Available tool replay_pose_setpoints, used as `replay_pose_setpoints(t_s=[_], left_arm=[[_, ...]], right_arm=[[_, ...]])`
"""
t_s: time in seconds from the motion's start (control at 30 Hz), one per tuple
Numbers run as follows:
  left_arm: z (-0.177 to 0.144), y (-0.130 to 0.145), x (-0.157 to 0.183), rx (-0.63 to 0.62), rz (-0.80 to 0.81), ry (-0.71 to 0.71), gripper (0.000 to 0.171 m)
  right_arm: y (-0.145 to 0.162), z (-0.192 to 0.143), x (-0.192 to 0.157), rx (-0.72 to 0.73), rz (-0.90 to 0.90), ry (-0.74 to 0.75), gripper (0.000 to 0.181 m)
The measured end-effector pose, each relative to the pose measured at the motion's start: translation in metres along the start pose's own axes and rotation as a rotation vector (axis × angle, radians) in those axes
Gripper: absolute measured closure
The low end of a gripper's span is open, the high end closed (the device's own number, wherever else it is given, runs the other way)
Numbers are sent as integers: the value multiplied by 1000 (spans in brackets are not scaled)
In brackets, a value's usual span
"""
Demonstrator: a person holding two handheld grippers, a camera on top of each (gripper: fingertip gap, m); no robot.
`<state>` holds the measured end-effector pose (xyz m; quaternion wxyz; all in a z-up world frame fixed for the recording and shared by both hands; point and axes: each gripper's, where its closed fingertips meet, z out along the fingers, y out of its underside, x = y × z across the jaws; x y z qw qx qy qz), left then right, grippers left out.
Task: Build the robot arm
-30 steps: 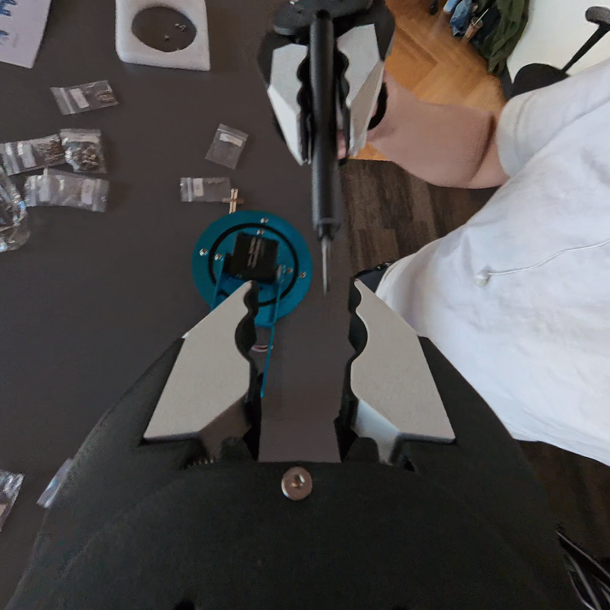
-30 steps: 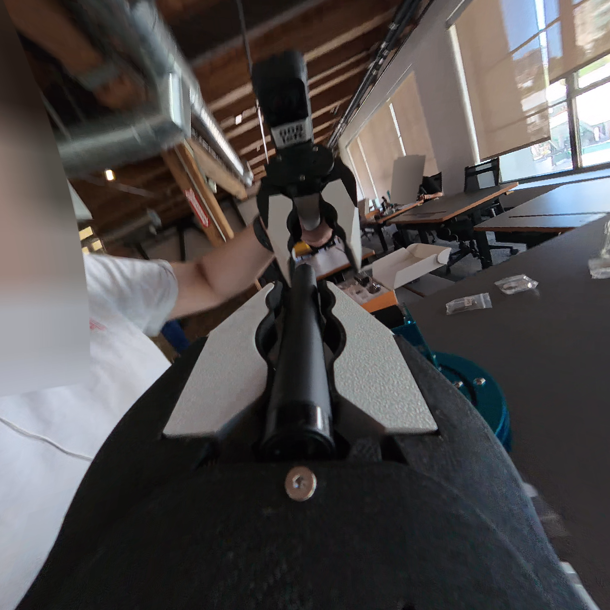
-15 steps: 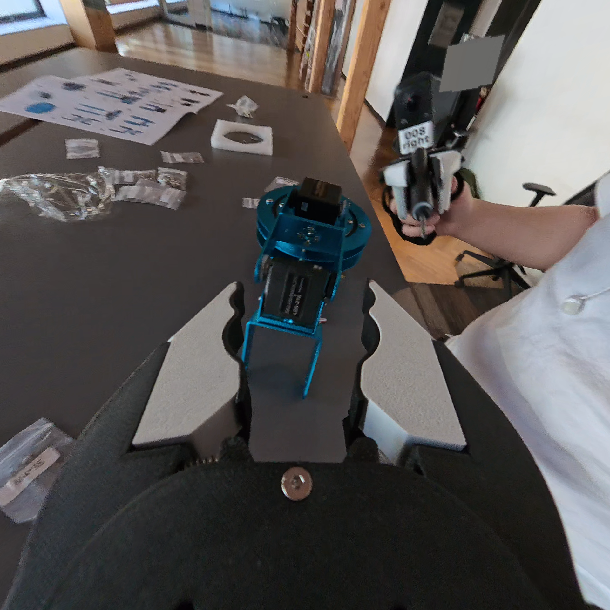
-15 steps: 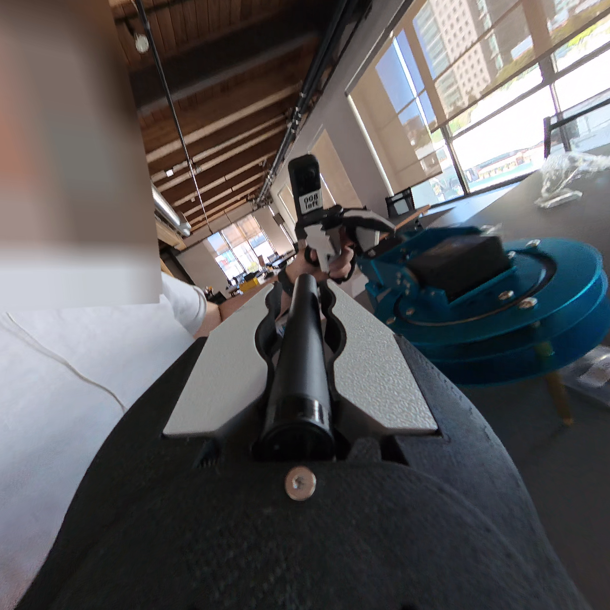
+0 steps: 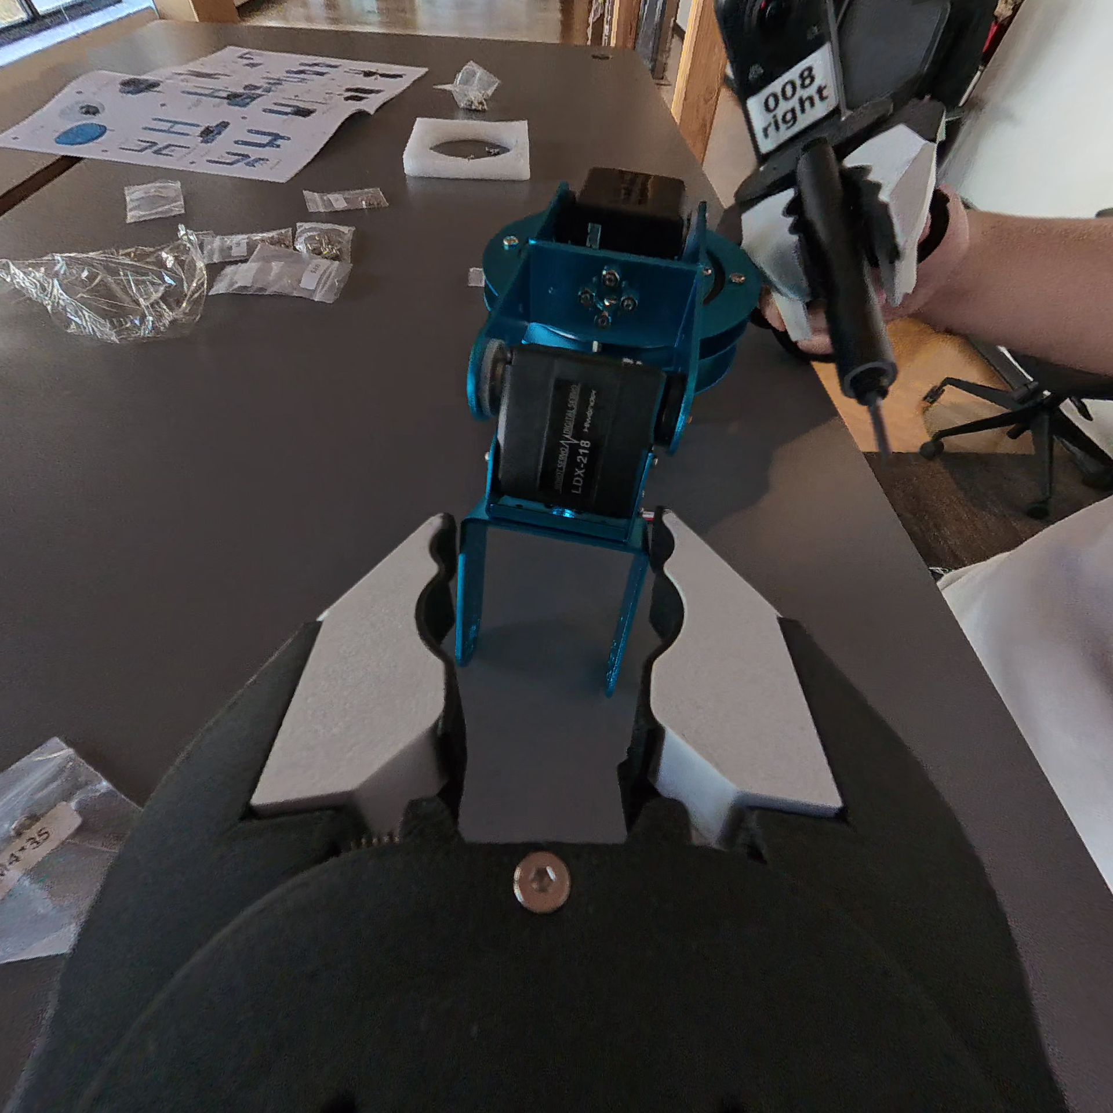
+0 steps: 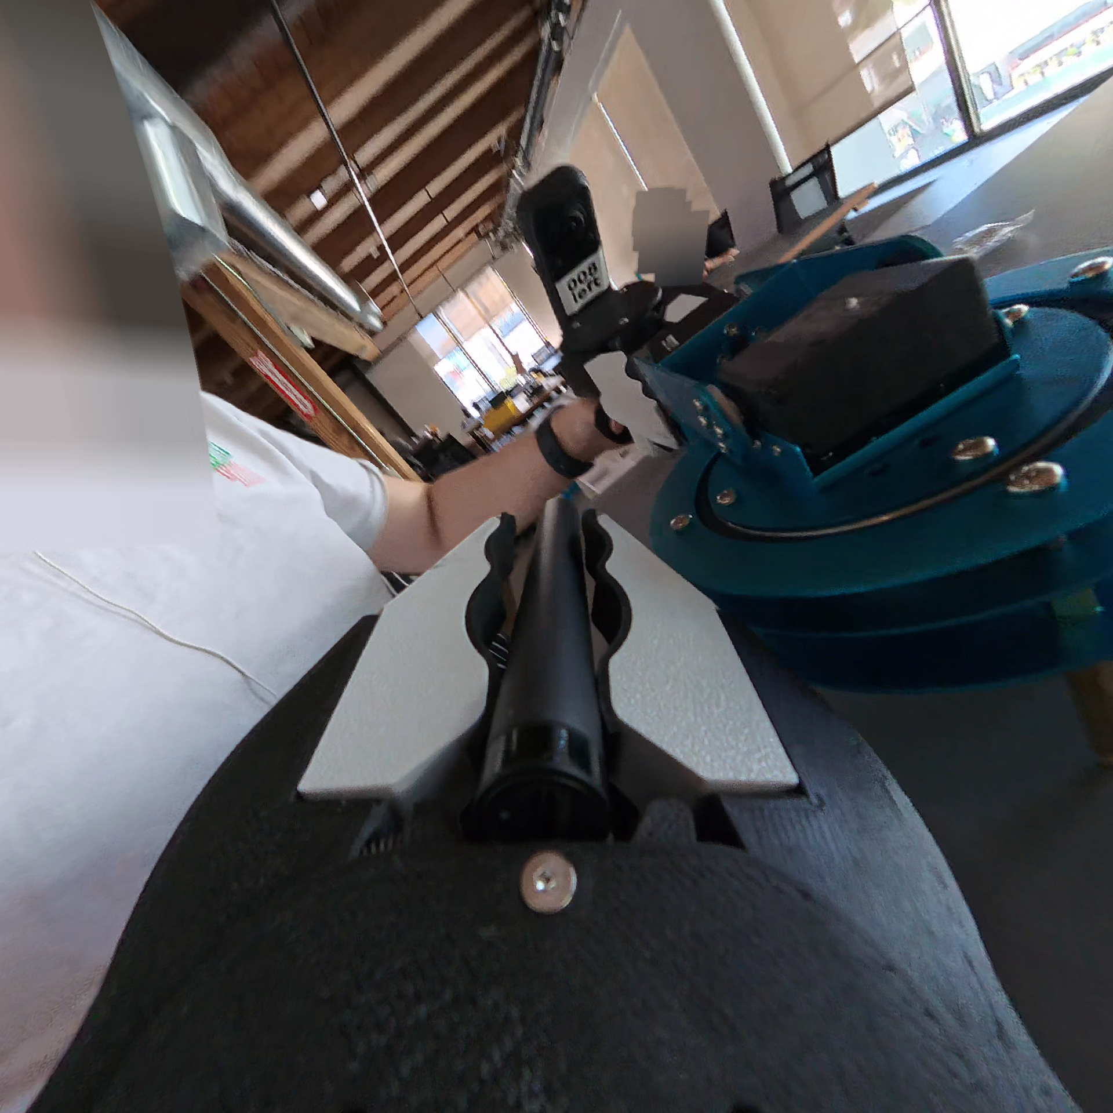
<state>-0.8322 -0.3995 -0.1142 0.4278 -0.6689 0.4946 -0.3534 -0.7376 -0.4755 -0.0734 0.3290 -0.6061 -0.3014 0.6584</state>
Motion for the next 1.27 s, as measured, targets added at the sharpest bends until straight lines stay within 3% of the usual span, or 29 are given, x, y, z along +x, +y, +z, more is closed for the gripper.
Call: replay_pose_setpoints(t_s=[0.2, 0.5, 0.63, 0.8, 0.9, 1.0, 1.27], left_arm=[[0, 1, 3, 14, -46, -64, 109], [2, 1, 15, -8, -154, -276, 109], [5, 0, 18, 11, -205, -387, 108], [1, 0, 16, 67, -282, -486, 105], [-1, -10, 22, 120, -215, -546, 93], [2, -5, 25, 61, -148, -581, 76], [-8, 6, 16, -41, -21, -723, 85]], right_arm=[[7, -11, 18, -113, -54, 84, 158], [-10, -27, 38, -180, -69, -12, 158], [-21, -38, 37, -172, -50, -126, 158], [-33, -55, 11, -90, -33, -354, 158], [-32, -58, 8, -87, -57, -354, 158], [-37, -63, 7, -45, -62, -358, 158], [-45, -67, 13, 18, -78, -299, 158]])
